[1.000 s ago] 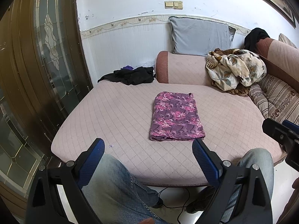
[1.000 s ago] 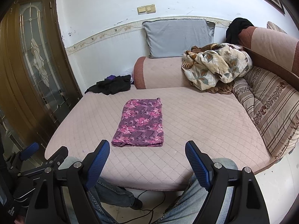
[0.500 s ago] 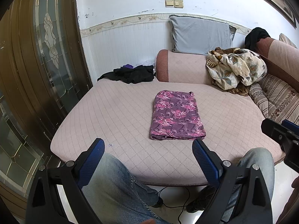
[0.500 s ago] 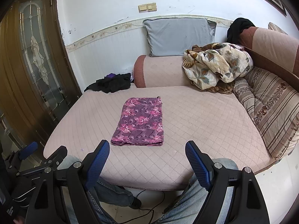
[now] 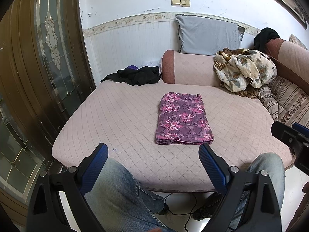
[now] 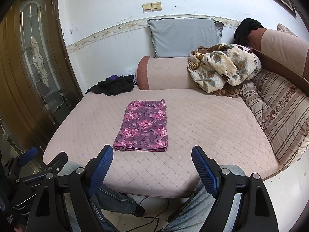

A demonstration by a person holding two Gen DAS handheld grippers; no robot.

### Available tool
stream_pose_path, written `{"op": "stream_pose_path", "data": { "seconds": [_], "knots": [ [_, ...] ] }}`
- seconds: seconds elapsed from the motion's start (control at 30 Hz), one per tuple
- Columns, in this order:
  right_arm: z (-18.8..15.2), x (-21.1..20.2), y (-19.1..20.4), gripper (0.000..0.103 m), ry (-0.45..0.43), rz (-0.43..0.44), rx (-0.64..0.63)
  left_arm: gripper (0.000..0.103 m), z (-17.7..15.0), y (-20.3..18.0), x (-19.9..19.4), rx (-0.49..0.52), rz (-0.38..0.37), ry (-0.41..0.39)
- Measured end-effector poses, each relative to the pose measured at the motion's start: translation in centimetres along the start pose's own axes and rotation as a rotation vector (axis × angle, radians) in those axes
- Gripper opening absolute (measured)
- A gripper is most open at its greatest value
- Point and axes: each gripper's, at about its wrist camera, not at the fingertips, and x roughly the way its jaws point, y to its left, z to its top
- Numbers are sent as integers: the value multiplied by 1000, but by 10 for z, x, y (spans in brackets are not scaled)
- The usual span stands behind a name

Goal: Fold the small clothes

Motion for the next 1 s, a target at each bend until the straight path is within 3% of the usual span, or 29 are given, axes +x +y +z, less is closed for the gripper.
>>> {"op": "stream_pose_path", "data": {
  "seconds": [0.43, 0.87, 1.0],
  "knots": [
    [13, 22, -11, 87, 23, 7, -19, 94, 0, 3, 14, 3, 5, 14],
    [27, 67, -13, 87, 66, 9, -33, 94, 16, 8, 55, 18, 5, 33],
    [32, 95, -20, 88, 85, 21, -32, 94, 26, 11, 86, 3, -41, 62]
  ]
}}
